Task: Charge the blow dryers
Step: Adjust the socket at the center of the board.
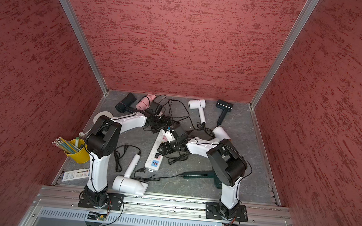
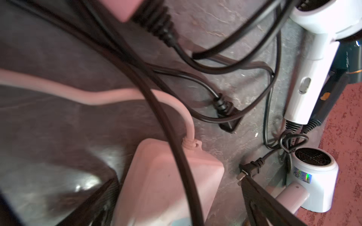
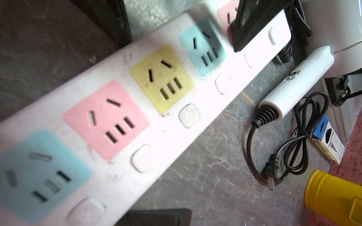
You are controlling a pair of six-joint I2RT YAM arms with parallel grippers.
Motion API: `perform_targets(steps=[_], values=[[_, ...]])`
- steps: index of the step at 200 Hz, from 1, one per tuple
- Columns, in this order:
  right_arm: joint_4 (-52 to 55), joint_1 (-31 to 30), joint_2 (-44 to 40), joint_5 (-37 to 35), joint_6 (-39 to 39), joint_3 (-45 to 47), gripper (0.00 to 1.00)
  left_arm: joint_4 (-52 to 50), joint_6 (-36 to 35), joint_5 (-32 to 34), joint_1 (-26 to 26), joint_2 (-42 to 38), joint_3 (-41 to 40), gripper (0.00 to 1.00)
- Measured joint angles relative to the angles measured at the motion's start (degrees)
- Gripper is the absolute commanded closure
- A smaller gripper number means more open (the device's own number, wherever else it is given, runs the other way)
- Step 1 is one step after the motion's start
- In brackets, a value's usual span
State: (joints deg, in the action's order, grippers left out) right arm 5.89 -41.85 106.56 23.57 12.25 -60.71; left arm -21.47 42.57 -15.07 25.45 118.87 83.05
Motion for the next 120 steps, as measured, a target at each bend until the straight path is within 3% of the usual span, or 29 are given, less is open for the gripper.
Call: perform_targets(steps=[36,51,120], values=[[-0.11,0.39,-4.79,-1.14,1.09,1.77,0.08,0.26,-0.66,-0.92,0.28,0.02,0.04,0.01],[-0.66,0.92,-7.91,-2.25,1.79,1.86,0.00,-0.07,-1.16,-1.42,0.28,0.02,0.37,0.01],[-3.91,6.12,-18.14,-9.22,9.38,5.38,0.00,-2.23,-4.59,-1.81,0.22,-0.79,3.13,0.00]])
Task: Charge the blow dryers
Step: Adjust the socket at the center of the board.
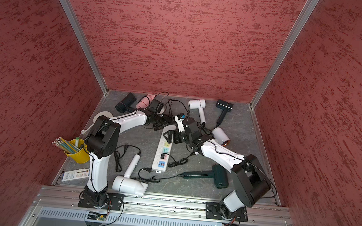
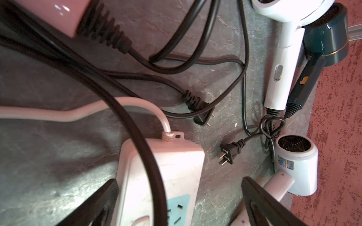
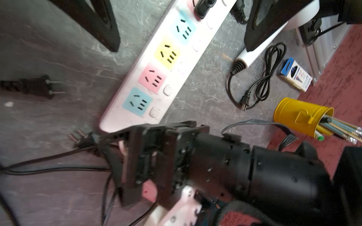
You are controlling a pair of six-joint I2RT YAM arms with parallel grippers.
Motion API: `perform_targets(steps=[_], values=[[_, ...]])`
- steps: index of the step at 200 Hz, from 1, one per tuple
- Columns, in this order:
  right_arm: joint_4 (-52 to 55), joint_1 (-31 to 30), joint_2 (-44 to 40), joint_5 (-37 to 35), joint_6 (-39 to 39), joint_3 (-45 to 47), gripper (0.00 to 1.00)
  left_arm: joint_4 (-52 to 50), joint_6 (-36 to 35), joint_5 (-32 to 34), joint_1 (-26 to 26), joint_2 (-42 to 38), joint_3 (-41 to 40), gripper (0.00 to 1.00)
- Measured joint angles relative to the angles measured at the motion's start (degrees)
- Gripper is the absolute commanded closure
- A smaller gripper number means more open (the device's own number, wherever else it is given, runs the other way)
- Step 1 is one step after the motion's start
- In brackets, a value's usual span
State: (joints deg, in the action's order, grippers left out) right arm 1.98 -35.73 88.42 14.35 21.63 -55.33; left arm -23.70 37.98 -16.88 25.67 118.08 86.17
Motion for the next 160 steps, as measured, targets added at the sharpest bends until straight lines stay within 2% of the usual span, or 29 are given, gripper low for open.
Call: perform_targets(steps=[39,72,97,160], values=[[-3.52,3.89,-0.22,2.08,2.64,3.17,0.01,-0.46,-0.46,-0.76,-0.55,-0.11,0.09,0.00],[-7.17,5.99,3.30,6.08,4.26,4.96,0.10,-0.96,-0.55,-1.97,-1.79,0.66,1.95,0.00],[-10.34,6.03,6.95,10.03,5.77,6.05,0.16,-1.31,-0.59,-2.60,-2.40,2.89,4.96,0.00],[-13.18,2.51,15.82,14.86,7.37,4.48,0.21,-1.81,-0.48,-3.85,-2.69,8.72,9.57,0.00]])
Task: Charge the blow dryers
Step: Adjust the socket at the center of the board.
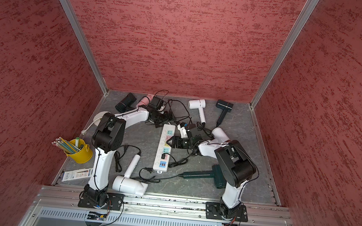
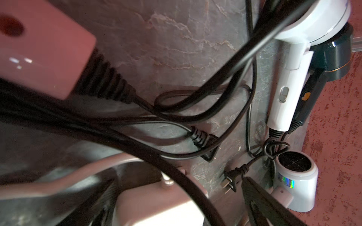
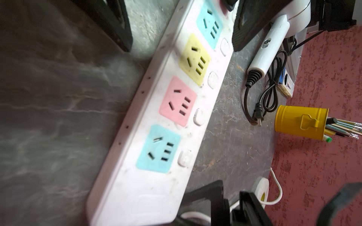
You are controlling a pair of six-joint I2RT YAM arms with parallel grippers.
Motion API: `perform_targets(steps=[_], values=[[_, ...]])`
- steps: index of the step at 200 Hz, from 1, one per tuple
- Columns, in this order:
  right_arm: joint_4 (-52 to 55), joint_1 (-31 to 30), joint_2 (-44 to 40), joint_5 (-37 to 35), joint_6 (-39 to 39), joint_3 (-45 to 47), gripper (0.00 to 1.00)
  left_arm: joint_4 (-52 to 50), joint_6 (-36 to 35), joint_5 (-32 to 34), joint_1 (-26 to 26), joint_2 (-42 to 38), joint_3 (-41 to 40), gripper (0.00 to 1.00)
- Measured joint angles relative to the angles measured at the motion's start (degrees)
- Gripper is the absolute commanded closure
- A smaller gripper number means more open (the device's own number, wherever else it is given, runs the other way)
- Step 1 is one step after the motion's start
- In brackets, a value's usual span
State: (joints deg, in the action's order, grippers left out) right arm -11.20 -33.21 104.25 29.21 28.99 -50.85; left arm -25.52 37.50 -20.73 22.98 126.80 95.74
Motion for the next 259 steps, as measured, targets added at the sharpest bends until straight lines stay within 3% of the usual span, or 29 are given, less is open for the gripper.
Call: perform_targets(steps=[99,168,203,259], values=[[-0.68,-4.87,5.95,0.04,3.21,-5.40,0.25,-0.26,-0.11,-0.98,0.83,3.21,4.46,0.00],[-0.35,-5.92,5.42,-1.40,4.04,-5.29,0.25,-0.07,-1.03,-1.40,1.90,3.17,4.46,0.00],[1.99,-6.14,1.29,-5.77,3.30,-4.52,0.22,-0.50,-1.55,-1.79,2.47,2.64,4.44,0.00],[6.21,-6.12,-12.68,-15.65,0.39,-2.67,0.06,-3.45,-3.93,-2.16,2.97,-2.49,4.59,0.00]])
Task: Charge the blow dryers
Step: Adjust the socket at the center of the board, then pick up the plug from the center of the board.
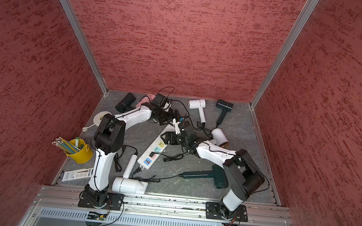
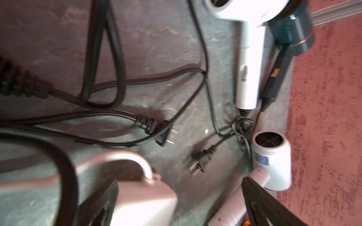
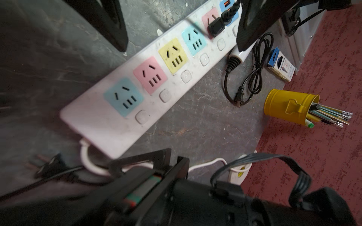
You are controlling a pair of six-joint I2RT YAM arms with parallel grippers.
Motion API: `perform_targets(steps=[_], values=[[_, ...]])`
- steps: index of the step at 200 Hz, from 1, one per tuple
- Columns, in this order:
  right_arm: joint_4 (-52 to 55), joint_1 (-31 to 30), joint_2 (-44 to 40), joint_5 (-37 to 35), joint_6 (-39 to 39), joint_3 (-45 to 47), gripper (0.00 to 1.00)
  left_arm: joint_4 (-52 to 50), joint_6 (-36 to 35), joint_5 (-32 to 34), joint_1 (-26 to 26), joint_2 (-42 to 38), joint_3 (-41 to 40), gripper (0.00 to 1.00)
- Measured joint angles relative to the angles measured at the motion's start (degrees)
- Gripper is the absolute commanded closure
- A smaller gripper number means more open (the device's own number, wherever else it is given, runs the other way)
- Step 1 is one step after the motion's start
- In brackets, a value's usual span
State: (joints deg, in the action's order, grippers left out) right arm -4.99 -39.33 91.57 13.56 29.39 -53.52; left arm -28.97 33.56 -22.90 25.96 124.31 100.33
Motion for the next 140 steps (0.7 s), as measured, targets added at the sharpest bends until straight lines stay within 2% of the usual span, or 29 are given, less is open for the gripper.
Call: perform_targets(steps=[13,46,66,87,140], values=[[1.20,0.24,-2.71,-2.03,-0.63,0.52,0.01,-0.22,-0.68,0.02,0.04,-2.08,0.11,0.00],[5.38,1.77,-8.76,-6.60,-2.27,1.38,0.00,-0.46,-2.05,0.85,0.04,-6.75,-0.31,0.00],[7.93,3.58,-12.00,-9.42,-3.37,1.40,0.00,0.02,-2.78,1.81,0.22,-10.38,-3.30,0.00],[10.08,5.97,-14.10,-11.74,-4.68,1.40,0.01,1.51,-3.87,3.93,1.33,-16.15,-9.75,0.00],[14.82,15.45,-11.91,-12.63,-5.88,-0.85,0.15,13.92,-7.80,12.37,6.27,-36.22,-32.22,0.00]])
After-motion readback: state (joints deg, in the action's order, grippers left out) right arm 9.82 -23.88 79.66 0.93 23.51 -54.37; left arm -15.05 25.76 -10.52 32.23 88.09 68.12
